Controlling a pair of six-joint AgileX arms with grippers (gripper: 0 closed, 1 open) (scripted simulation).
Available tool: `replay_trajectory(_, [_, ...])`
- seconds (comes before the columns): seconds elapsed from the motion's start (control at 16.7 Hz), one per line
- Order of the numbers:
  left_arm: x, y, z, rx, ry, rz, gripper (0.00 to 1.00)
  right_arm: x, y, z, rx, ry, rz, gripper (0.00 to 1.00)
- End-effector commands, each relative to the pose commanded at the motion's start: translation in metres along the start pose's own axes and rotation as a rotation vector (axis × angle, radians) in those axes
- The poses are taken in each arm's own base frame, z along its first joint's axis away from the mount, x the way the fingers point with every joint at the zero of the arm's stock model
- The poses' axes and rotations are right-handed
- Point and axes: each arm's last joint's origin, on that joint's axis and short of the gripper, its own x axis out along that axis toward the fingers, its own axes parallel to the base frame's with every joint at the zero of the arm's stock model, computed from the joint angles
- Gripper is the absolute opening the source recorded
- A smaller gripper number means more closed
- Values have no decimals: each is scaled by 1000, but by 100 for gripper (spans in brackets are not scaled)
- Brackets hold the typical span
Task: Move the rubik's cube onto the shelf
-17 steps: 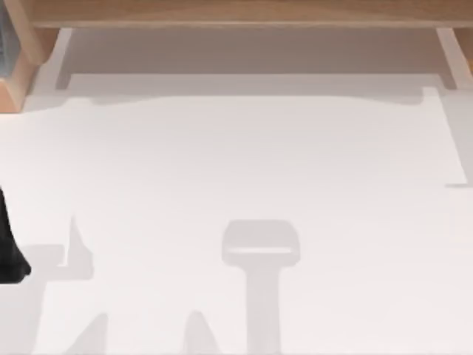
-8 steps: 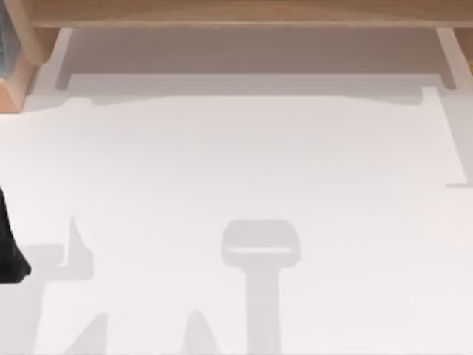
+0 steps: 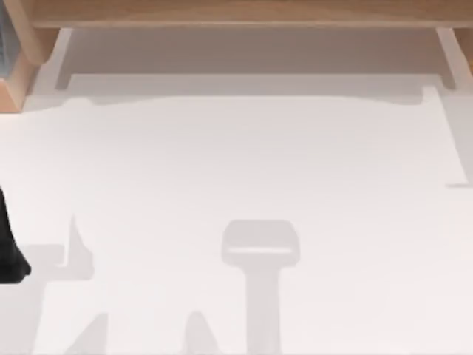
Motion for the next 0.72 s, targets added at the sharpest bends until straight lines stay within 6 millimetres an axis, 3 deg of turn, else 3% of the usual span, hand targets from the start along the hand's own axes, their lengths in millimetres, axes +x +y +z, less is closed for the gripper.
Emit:
replay_trajectory(0.18, [0, 0, 0, 0, 0, 0, 100, 38, -38, 18, 134, 81, 136, 100])
replay_trajectory(0.36, [0, 0, 0, 0, 0, 0, 100, 56, -64, 58, 272, 145, 337, 100])
replay_trajectory(0.54, [0, 0, 0, 0, 0, 0, 100, 56, -71, 116, 387, 193, 578, 100])
replay_trajectory(0.72, [0, 0, 0, 0, 0, 0, 100, 43, -59, 176, 464, 248, 834, 100])
